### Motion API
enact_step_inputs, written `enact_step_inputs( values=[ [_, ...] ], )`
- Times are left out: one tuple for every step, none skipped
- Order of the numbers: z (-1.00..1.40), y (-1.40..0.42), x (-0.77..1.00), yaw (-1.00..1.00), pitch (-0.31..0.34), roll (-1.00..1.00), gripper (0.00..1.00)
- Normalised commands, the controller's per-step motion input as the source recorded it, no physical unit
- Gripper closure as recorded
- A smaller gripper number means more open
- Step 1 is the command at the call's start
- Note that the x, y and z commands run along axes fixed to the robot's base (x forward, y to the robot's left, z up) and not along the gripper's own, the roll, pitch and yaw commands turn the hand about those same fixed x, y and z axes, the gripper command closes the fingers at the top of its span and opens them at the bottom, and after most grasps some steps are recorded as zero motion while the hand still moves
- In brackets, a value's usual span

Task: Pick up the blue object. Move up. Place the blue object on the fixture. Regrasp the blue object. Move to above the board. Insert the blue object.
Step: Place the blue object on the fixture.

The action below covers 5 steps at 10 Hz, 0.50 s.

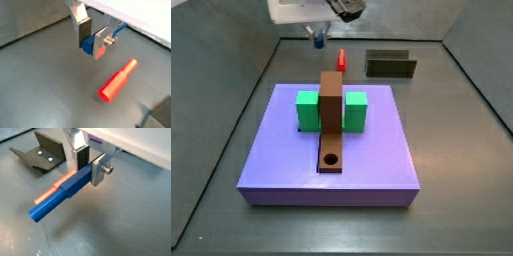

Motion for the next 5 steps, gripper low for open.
enact_step_inputs(
  values=[
    [0.14, -0.04, 0.6, 0.0, 0.157, -0.93, 1.0],
    [0.22, -0.08, 0.61, 0.0, 0.283, -0.95, 1.0],
    [0.33, -0.14, 0.61, 0.0, 0.354, -0.98, 1.0],
    [0.34, -0.14, 0.59, 0.0, 0.334, -0.99, 1.0],
    [0.27, -0.12, 0.62, -0.01, 0.386, -1.0, 1.0]
  ],
)
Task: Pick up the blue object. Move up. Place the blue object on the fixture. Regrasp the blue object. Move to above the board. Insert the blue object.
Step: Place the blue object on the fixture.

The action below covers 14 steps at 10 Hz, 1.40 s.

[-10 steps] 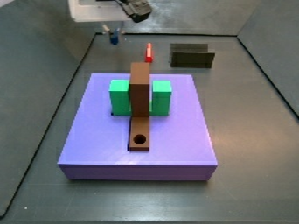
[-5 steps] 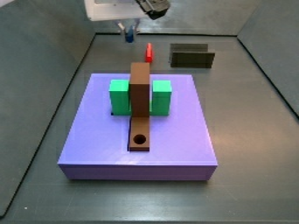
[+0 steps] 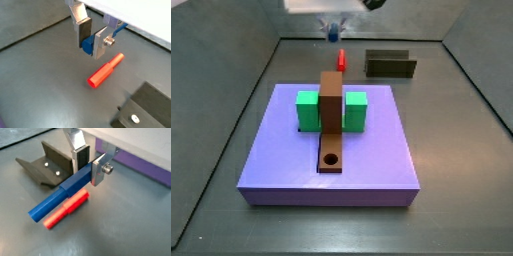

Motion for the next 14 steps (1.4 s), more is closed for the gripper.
enact_step_inputs(
  values=[
    [0.23, -0.1, 0.59, 0.0, 0.36, -1.0, 1.0],
    [0.19, -0.07, 0.57, 0.0, 0.226, -1.0, 1.0],
    [0.1, 0.0, 0.51, -0.1, 0.0, -1.0, 1.0],
    [0.09, 0.0, 0.53, -0.12, -0.037, -1.0, 1.0],
    [0.1, 0.0, 0.53, -0.13, -0.069, -1.0, 1.0],
    [0.09, 0.0, 0.52, -0.13, -0.117, -1.0, 1.0],
    [0.09, 0.0, 0.49, -0.11, -0.177, -1.0, 1.0],
    [0.09, 0.0, 0.49, -0.11, -0.174, -1.0, 1.0],
    [0.05, -0.03, 0.47, -0.11, -0.2, -1.0, 1.0],
    [0.0, -0.02, 0.44, -0.13, -0.294, -1.0, 1.0],
    [0.0, -0.01, 0.45, -0.13, -0.294, -1.0, 1.0],
    [0.0, 0.0, 0.53, -0.1, -0.237, -1.0, 1.0],
    [0.0, 0.0, 0.52, -0.1, -0.231, -1.0, 1.0],
    [0.0, 0.0, 0.54, -0.09, -0.214, -1.0, 1.0]
  ],
)
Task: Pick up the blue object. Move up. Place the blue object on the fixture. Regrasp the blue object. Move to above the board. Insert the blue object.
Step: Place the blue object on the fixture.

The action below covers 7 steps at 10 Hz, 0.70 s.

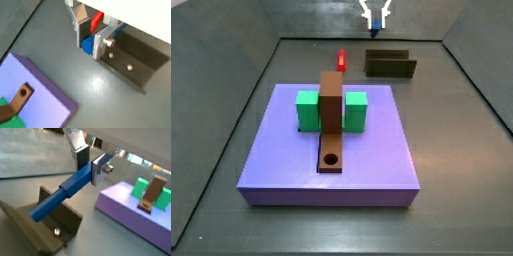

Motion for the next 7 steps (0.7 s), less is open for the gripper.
enact_step_inputs(
  values=[
    [0.0, 0.0, 0.66, -0.1, -0.006, -1.0, 1.0],
    [-0.02, 0.0, 0.67, -0.08, 0.0, -1.0, 1.0],
    [-0.07, -0.08, 0.63, -0.07, 0.0, -0.84, 1.0],
    [0.0, 0.0, 0.31, 0.0, 0.0, -0.37, 1.0],
    [0.0, 0.0, 0.0, 0.0, 0.009, 0.0, 1.0],
    [-0.1, -0.02, 0.09, -0.06, 0.0, 0.01, 1.0],
    [-0.35, -0.02, 0.3, 0.0, 0.0, 0.3, 1.0]
  ],
)
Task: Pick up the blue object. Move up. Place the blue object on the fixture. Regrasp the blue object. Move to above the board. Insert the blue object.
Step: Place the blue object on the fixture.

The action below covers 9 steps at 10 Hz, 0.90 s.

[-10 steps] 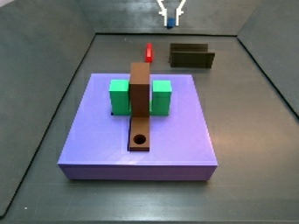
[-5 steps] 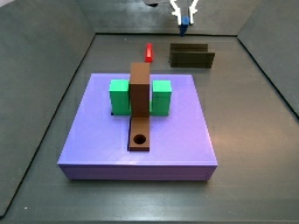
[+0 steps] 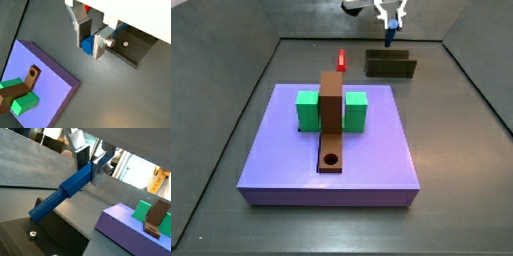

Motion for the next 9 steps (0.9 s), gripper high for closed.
enact_step_inputs(
  values=[
    [-0.43, 0.0, 0.19, 0.0, 0.0, 0.53, 1.0],
    [-0.33, 0.0, 0.0, 0.0, -0.011, 0.36, 1.0],
    [-0.21, 0.0, 0.0, 0.0, -0.037, 0.0, 1.0],
    [-0.16, 0.0, 0.0, 0.0, -0.066, -0.19, 1.0],
    [-0.17, 0.0, 0.01, 0.0, -0.117, -0.28, 1.0],
    [-0.23, 0.0, 0.15, 0.1, -0.103, -0.14, 1.0],
    [-0.22, -0.04, 0.3, 0.34, -0.009, 0.0, 1.0],
    [-0.22, 0.0, 0.25, 0.31, 0.0, 0.0, 1.0],
    [-0.14, 0.0, 0.17, 0.27, 0.0, 0.0, 1.0]
  ],
)
